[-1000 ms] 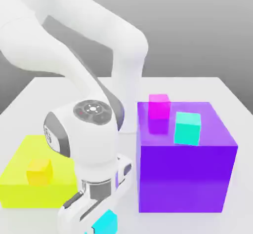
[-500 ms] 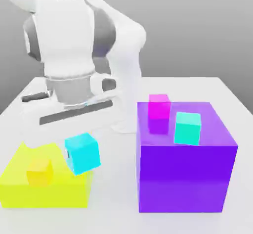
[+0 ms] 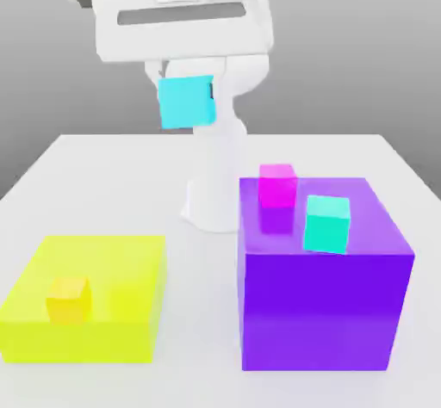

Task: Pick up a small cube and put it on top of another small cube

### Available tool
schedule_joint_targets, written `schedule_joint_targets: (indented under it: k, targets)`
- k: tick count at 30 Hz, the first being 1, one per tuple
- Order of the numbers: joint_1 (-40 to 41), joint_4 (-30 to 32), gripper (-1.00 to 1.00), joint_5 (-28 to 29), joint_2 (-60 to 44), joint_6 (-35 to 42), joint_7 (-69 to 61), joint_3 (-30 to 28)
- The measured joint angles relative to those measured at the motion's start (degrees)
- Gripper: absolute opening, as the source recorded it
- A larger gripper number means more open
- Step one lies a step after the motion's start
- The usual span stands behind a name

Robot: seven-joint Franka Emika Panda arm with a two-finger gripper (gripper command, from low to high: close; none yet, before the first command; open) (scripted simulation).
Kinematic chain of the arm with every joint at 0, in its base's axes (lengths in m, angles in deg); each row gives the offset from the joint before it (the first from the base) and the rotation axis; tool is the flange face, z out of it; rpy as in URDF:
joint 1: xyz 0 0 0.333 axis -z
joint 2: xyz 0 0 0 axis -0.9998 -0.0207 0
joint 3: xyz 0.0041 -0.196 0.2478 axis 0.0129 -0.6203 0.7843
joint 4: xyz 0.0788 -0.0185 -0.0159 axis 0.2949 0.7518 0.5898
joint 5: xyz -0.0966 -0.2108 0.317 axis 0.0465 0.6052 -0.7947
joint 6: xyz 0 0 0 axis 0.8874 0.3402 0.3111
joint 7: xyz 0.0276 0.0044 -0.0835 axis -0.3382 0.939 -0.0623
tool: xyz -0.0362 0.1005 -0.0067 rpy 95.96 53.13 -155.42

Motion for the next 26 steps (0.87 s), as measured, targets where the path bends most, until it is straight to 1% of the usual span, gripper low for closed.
schedule_joint_targets:
  k: [6,11,13,15,16,22,24,26]
  targets:
    - [0.9,2.9,-1.0,-7.6,-3.1,1.1,19.6,7.7]
    - [1.4,5.9,-1.0,-14.0,-7.8,-0.6,35.4,11.7]
    - [2.0,8.7,-1.0,-13.9,-9.4,-4.2,37.4,11.1]
    - [2.5,12.0,-1.0,-12.5,-10.8,-8.7,38.2,9.5]
    - [2.7,13.2,1.0,-12.0,-11.3,-10.3,38.3,8.9]
    - [2.7,13.8,1.0,-11.7,-11.6,-11.2,38.4,8.6]
    - [2.4,12.1,1.0,-12.6,-10.9,-8.9,38.4,9.5]
    - [2.0,9.1,1.0,-14.0,-9.7,-4.7,38.2,11.1]
